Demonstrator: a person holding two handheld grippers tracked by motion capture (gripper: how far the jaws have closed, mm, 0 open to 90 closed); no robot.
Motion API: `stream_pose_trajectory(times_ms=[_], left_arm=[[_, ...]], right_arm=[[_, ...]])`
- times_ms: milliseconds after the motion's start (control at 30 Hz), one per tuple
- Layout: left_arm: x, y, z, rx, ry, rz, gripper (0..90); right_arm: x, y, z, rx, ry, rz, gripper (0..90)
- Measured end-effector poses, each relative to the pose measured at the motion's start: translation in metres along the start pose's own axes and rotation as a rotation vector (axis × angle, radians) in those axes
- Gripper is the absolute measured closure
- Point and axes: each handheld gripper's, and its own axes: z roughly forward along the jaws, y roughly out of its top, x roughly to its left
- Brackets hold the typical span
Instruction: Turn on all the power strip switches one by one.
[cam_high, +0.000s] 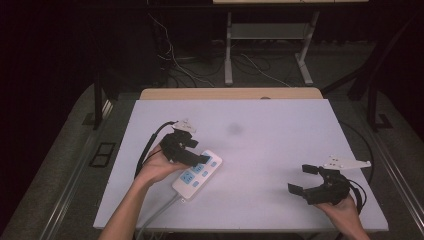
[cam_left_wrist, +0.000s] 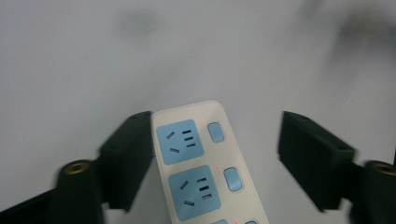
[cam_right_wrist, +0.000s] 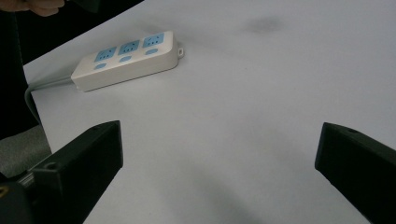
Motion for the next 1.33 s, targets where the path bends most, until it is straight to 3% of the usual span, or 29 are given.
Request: stream_pose_trajectory(times_ms=[233,467,700,867,1033,1200,1333], left_arm=[[-0.001,-0.019,-0.017,-0.046,0.043,-0.047,0.0],[-0.002,-0.046,-0.035,-0.148,0.071,-0.114,0.0],[-0.007,-0.074,-0.042,-0.239,0.086,-0.166,0.0],[-0.015,-0.093,-0.041,-0.267,0.100,-0.173,0.0],[-0.022,-0.107,-0.040,-0.326,0.113,-0.185,0.0],[-0.024,-0.111,-0.038,-0.352,0.123,-0.184,0.0],[-0.025,-0.113,-0.034,-0.342,0.121,-0.188,0.0]], right_arm=[[0.001,0.000,0.000,-0.002,0.002,0.001,0.7],[0.003,0.001,0.002,-0.001,0.007,0.002,0.7],[0.006,0.001,0.004,0.005,0.014,-0.003,0.7],[0.008,0.000,0.005,0.011,0.023,-0.008,0.8],[0.010,-0.001,0.005,0.015,0.026,-0.008,0.7],[0.013,-0.002,0.005,0.018,0.034,-0.007,0.7],[0.015,-0.003,0.005,0.024,0.042,-0.013,0.7]])
